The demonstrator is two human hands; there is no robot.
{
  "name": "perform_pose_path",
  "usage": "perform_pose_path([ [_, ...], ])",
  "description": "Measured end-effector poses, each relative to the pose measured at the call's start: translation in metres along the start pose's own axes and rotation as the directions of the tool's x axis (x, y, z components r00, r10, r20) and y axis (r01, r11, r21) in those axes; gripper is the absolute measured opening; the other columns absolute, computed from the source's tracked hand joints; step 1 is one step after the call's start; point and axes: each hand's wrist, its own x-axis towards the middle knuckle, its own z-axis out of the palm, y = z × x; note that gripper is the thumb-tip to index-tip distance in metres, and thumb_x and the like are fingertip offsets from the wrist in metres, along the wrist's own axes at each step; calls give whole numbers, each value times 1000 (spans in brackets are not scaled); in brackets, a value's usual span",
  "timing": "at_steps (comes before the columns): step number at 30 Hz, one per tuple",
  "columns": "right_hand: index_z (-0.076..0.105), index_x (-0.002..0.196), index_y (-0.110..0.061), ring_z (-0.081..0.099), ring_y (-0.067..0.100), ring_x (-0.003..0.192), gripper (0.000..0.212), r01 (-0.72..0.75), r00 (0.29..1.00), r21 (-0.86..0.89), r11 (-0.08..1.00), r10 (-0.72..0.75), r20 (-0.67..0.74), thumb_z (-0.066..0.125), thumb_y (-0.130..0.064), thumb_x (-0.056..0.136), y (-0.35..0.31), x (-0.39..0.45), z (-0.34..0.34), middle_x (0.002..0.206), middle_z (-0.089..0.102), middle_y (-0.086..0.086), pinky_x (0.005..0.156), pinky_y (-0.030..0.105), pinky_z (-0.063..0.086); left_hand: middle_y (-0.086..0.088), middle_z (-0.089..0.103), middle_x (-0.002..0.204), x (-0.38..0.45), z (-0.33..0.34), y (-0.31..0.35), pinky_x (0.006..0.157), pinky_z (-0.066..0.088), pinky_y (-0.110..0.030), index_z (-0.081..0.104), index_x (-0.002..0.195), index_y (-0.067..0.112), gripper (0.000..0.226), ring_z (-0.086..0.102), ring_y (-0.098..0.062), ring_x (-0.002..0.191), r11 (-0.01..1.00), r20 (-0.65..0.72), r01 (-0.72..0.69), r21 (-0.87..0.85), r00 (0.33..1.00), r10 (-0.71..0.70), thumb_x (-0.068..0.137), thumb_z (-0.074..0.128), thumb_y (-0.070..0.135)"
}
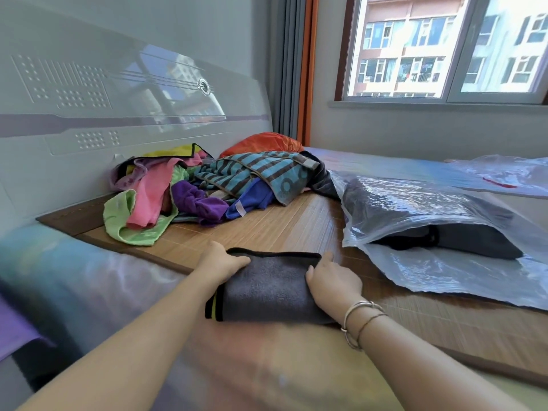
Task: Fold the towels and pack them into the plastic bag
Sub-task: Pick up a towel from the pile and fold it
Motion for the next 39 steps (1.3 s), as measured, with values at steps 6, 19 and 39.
perform_pose_path([
  [6,29,132,-7,65,30,102,42,75,997,24,997,-74,-24,39,-33,101,12,-29,-15,118,62,9,68,33,42,-9,75,95,-49,-16,11,88,54,-39,68,102,11,30,69,-24,93,947,349,-10,-322,928,128,76,79,22],
  [19,57,93,-27,63,22,80,23,204,978,388,899,-204,-39,61,-25,71,95,-101,-135,78,61,-6,66,32,52,1,64,115,-168,-8,100,95,52,-45,61,89,59,40,63,-24,107,882,378,-375,-284,802,462,61,75,35],
  [39,43,106,-29,66,25,75,14,155,959,454,877,-23,-284,43,-21,94,210,-76,-116,79,70,3,71,44,52,14,-1,160,-147,132,165,118,1,-50,66,96,44,27,-2,-28,144,538,106,-764,357,605,789,84,58,21],
])
